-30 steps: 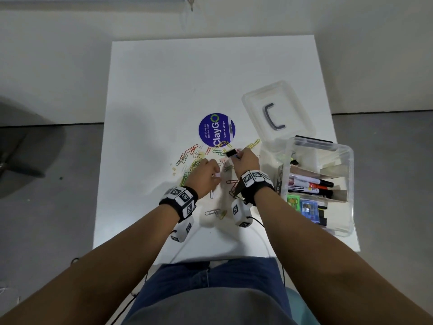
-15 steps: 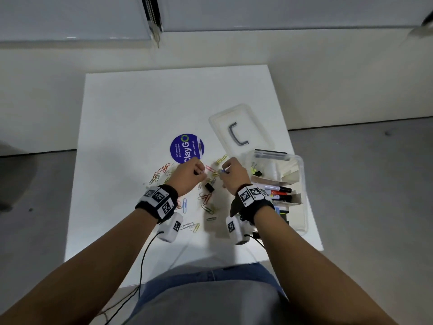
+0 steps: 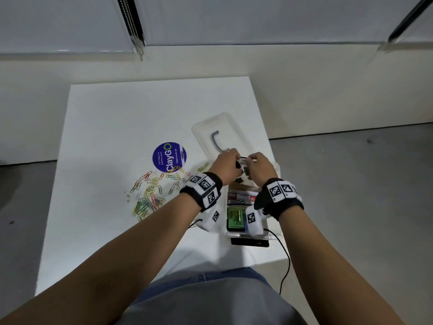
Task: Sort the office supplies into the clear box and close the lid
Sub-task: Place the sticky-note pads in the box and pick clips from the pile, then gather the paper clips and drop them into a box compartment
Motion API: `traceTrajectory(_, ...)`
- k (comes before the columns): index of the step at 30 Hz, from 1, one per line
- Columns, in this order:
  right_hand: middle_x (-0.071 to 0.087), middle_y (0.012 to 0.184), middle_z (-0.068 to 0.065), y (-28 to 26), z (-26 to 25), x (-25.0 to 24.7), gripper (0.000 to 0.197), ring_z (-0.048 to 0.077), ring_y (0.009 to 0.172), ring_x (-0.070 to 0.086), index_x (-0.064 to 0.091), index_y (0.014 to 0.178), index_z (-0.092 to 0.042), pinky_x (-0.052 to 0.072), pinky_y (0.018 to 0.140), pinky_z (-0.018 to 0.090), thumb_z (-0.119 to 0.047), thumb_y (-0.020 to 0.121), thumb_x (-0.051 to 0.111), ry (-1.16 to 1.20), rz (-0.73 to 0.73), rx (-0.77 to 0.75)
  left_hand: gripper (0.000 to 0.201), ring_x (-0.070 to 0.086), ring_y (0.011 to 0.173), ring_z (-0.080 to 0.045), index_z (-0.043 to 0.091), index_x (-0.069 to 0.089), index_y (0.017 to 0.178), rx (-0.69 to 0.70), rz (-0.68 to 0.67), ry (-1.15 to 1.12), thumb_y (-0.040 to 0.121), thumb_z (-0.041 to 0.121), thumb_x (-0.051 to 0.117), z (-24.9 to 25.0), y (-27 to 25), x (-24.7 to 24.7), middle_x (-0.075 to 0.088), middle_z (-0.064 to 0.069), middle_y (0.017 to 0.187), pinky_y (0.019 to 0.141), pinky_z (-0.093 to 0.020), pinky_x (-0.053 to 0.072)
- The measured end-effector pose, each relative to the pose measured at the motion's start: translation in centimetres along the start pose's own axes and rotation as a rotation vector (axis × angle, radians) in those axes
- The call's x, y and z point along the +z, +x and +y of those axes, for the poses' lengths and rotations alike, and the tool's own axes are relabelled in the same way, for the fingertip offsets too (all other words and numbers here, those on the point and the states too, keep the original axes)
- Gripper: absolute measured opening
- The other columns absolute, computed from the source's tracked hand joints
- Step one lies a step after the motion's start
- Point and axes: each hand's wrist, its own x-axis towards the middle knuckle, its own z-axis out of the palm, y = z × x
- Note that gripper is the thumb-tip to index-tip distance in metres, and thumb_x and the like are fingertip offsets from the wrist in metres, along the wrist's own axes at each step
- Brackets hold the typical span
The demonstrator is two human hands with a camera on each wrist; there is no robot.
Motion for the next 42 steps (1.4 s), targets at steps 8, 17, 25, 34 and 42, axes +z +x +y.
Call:
traceTrajectory(8,0.067,0.108,0.015,-2.4,-1.6,1.7,0.031,0.03,0.096,0.064,0.052,0.122,-0.007,0.048,0.076,0.029,-0.004,0.093,0.041,-0.094,0.039,-0.153,0.02,0.063,0.074,-0.019,0.014,0.059,0.105,-0.141,0.205,-0.118,0.093,0.008,0.045,-8.7,-2.1,-2.3,0.067,-0.006,0.094,0.061,-0.027,0.05)
traceTrajectory(17,0.057,0.123,0.019,-2.7,-4.7,13.0,0.033,0.034,0.112,0.057,0.052,0.121,-0.004,0.047,0.088,0.036,-0.003,0.089,0.045,-0.216,-0.166,-0.099,0.03,0.059,0.102,-0.033,0.016,0.059,0.116,-0.209,0.007,0.433,0.089,0.004,0.055,-19.0,-2.8,-2.7,0.051,-0.013,0.12,0.089,-0.045,0.051)
traceTrajectory(25,0.029,0.137,0.019,0.5,-1.9,17.2,0.06,0.037,0.112,0.056,0.029,0.138,-0.013,0.052,0.09,0.043,-0.003,0.086,0.058,-0.4,-0.146,0.1,0.013,0.057,0.086,-0.034,0.005,0.052,0.099,-0.107,0.041,0.392,0.086,0.003,0.054,-20.7,-3.9,-2.8,0.053,-0.015,0.105,0.074,-0.046,0.051)
traceTrajectory(34,0.035,0.133,0.022,0.8,-0.7,18.5,0.047,0.041,0.113,0.055,0.039,0.131,-0.007,0.05,0.088,0.043,-0.003,0.086,0.053,-0.412,-0.057,0.18,0.017,0.059,0.086,-0.018,0.014,0.061,0.102,-0.022,0.232,-0.003,0.092,0.006,0.049,-22.7,-6.6,-5.0,0.06,-0.004,0.097,0.076,-0.03,0.049)
traceTrajectory(42,0.058,0.117,0.02,-1.0,0.2,18.8,0.035,0.035,0.105,0.059,0.04,0.128,-0.004,0.038,0.075,0.03,-0.012,0.094,0.043,-0.246,0.031,0.138,0.012,0.048,0.078,-0.02,0.009,0.048,0.089,-0.36,0.254,-0.307,0.089,0.003,0.038,-24.6,-6.4,-8.9,0.053,-0.003,0.084,0.066,-0.029,0.038)
